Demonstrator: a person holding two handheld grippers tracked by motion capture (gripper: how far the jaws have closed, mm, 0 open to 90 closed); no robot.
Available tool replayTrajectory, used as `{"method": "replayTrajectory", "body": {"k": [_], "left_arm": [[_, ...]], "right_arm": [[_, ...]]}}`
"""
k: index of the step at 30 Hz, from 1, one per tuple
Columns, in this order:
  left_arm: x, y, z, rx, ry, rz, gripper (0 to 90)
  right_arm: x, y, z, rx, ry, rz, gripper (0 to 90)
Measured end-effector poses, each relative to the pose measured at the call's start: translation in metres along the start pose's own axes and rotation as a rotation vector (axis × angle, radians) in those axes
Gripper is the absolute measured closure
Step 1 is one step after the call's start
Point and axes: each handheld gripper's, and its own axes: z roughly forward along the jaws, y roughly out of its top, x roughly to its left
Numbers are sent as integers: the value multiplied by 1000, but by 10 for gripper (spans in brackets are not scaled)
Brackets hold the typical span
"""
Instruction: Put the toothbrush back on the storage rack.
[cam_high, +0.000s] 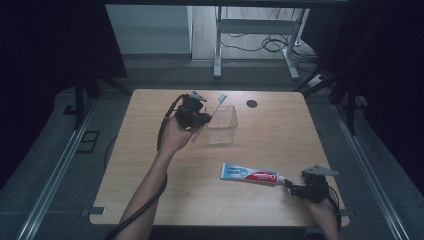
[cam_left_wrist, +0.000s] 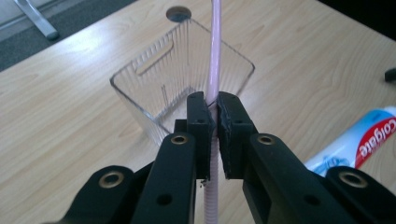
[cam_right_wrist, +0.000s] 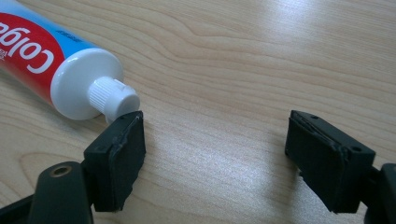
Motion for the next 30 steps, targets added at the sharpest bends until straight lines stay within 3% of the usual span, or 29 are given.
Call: {"method": "replayTrajectory", "body": {"k": [30], "left_arm": [[10,34,34,-111,32,-29,843]], "right_arm": [[0,0,0,-1,2,0,197]]}}
